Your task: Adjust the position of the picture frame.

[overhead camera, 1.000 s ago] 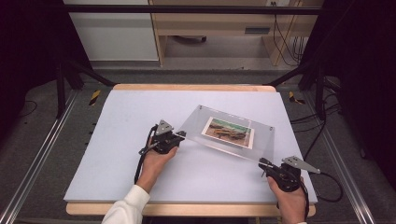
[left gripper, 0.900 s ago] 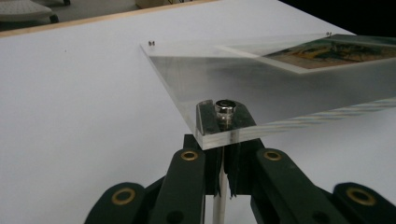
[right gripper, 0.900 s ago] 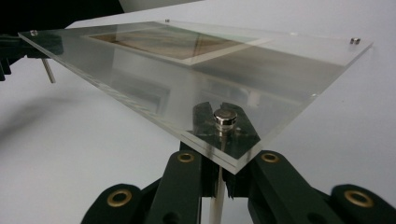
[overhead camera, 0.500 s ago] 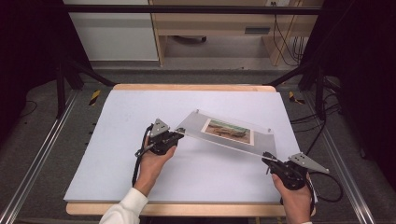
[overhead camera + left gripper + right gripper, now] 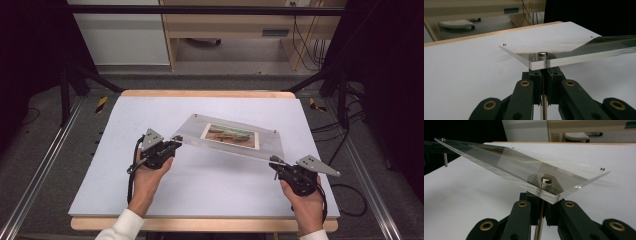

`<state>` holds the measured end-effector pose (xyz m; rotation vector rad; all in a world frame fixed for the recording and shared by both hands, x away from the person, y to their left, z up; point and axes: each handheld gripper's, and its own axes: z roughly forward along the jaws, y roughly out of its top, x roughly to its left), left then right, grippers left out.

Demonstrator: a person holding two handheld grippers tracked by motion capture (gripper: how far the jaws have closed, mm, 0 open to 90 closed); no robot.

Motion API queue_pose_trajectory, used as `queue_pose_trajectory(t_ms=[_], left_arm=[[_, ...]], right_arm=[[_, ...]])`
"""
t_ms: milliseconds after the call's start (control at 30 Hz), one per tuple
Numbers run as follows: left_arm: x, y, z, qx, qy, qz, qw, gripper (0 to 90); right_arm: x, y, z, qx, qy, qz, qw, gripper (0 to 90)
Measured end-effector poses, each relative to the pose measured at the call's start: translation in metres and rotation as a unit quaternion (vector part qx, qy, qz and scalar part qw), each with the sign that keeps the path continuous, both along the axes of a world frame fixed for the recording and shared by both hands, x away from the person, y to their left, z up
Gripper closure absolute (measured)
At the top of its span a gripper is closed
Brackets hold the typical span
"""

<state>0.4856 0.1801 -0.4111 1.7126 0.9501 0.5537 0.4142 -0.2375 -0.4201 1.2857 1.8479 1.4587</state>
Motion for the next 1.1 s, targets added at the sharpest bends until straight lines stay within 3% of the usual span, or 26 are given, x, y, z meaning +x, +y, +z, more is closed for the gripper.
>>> queue_pose_trajectory(t_ms=[333,533,867,1100], left_arm=[[-0.020,0.033,0.011,-0.002,-0.019,0.045,0.9988,84.1],[-0.030,0.044,0.012,0.003,-0.026,0.058,0.9980,84.1],[-0.038,0.049,-0.001,-0.005,-0.018,0.068,0.9975,83.8],[-0.035,0.047,-0.014,-0.016,-0.008,0.073,0.9972,83.8]], right_arm=[[0.018,0.032,0.009,-0.001,-0.010,0.033,0.9994,83.9],[0.024,0.044,0.009,0.002,-0.012,0.045,0.9989,83.9],[0.028,0.049,0.003,-0.003,-0.002,0.056,0.9984,83.9],[0.035,0.048,-0.001,-0.004,0.003,0.051,0.9987,84.2]])
